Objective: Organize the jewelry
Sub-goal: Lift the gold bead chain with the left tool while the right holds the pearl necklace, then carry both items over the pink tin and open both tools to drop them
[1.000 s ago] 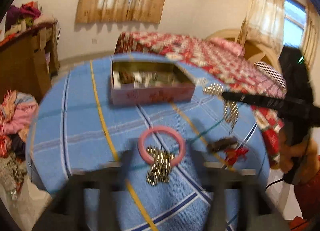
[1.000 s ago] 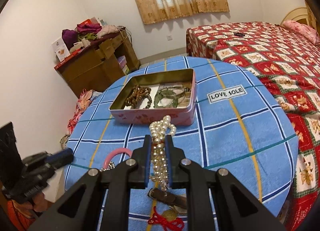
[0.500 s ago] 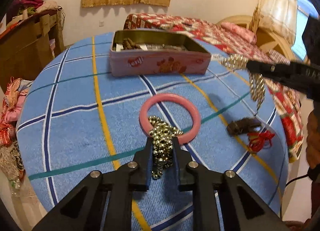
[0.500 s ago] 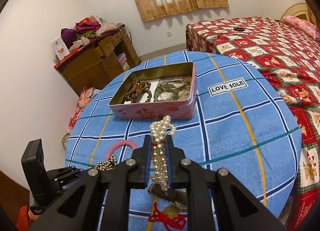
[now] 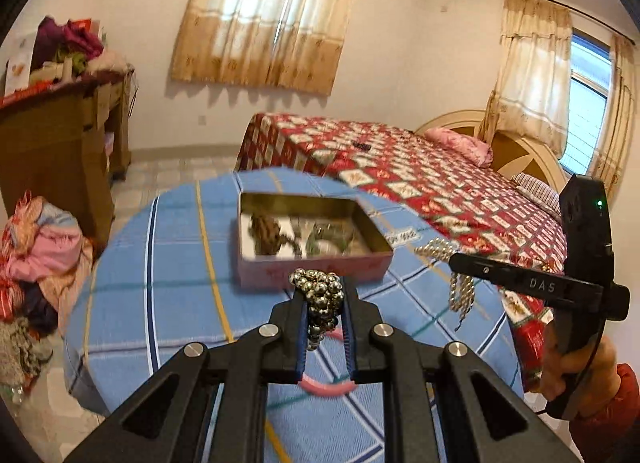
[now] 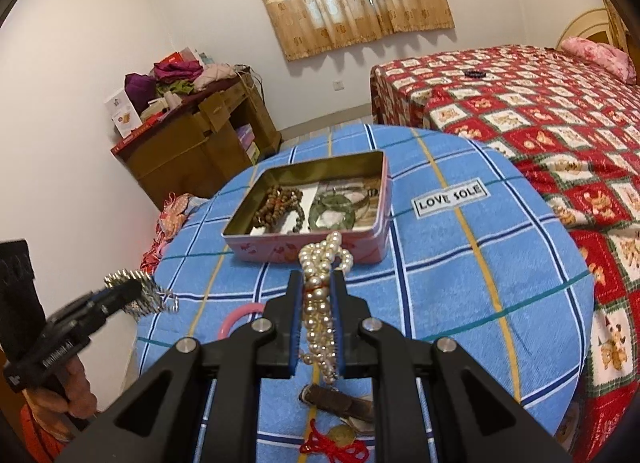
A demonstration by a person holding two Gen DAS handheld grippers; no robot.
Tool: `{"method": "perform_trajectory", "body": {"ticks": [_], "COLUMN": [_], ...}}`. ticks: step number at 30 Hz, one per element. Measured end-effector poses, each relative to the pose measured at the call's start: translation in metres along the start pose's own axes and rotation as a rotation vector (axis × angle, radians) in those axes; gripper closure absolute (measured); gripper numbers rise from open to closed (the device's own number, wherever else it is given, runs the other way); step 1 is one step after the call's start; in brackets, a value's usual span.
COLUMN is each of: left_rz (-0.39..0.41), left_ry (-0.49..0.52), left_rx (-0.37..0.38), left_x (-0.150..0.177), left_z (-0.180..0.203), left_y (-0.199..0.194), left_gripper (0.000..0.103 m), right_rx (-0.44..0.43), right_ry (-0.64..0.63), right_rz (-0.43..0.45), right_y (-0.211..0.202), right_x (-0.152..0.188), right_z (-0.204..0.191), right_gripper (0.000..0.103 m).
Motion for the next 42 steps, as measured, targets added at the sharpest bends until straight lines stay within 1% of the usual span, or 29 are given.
{"method": "perform_trajectory", "body": {"ticks": [5,8,11,15,18,21,23,26,31,33,35,36,37,39,40,41,42], "left_rz": [0.022,0.027,0.035,0.037,0.007,-0.046,-0.085,-0.124,-0.164,-0.194,-0.227,-0.231,-0.227,-0.203,-0.188,-0.177,-0.169], "left_ry": [0.021,-0.003,0.006,0.007,0.004,0.008,0.036,0.069,0.059,0.064,0.078,0.097,0.112,0.138,0.142,0.142,0.14], "left_rx": [0.01,0.036,0.02,0.02,0.017,0.014,0.0,-0.023,-0.082,-0.093,-0.112,-0.147,-0.177,-0.22,-0.236,-0.246,-0.256], "left_x": [-0.015,-0.027,-0.037,-0.049,-0.046,-0.033,-0.021,-0.01,-0.003,-0.001,0.001,0.0,-0.001,-0.006,-0.009,-0.011,-0.013], "left_z": [0.004,0.0,0.0,-0.001,-0.006,-0.009,-0.007,-0.006,-0.012,-0.012,-0.011,-0.01,-0.009,-0.009,-0.008,-0.008,-0.007], "left_y": [0.021,0.039,0.06,0.092,0.122,0.151,0.167,0.177,0.191,0.196,0.201,0.2,0.199,0.19,0.183,0.178,0.171], "left_gripper": [0.089,0.089,0.089,0.089,0.089,0.089,0.089,0.089,0.088,0.087,0.073,0.058,0.046,0.034,0.031,0.031,0.031], "right_rx": [-0.01,-0.015,-0.012,0.001,0.025,0.041,0.056,0.066,0.082,0.097,0.098,0.091,0.081,0.09,0.081,0.075,0.076], "right_ry": [-0.004,0.002,0.006,0.024,0.01,0.019,0.021,0.003,-0.031,-0.033,-0.031,-0.02,-0.009,0.012,0.028,0.04,0.05], "right_rz": [0.031,0.057,0.067,0.069,0.055,0.015,-0.018,-0.043,-0.064,-0.061,-0.068,-0.069,-0.07,-0.063,-0.048,-0.033,0.001], "right_y": [0.001,0.008,0.026,0.055,0.08,0.103,0.116,0.121,0.128,0.13,0.134,0.137,0.137,0.132,0.124,0.117,0.104], "right_x": [-0.017,-0.03,-0.042,-0.052,-0.054,-0.049,-0.042,-0.035,-0.025,-0.023,-0.023,-0.025,-0.027,-0.031,-0.035,-0.037,-0.04], "right_z": [-0.001,-0.003,-0.003,0.002,0.007,0.015,0.02,0.021,0.019,0.021,0.023,0.025,0.026,0.029,0.03,0.03,0.03], "right_gripper": [0.087,0.087,0.087,0.087,0.087,0.087,0.087,0.087,0.087,0.087,0.085,0.084,0.081,0.078,0.072,0.055,0.043]}}
Point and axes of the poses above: each gripper's, at about its wrist camera, not at the fingertips, and y roughly the way its jaws point, z to its right, x to its underside, the point moved 2 cm from there along y, roughly the way its jaws point, and after that the axes turned 8 degrees about z, right-handed, at the moved point
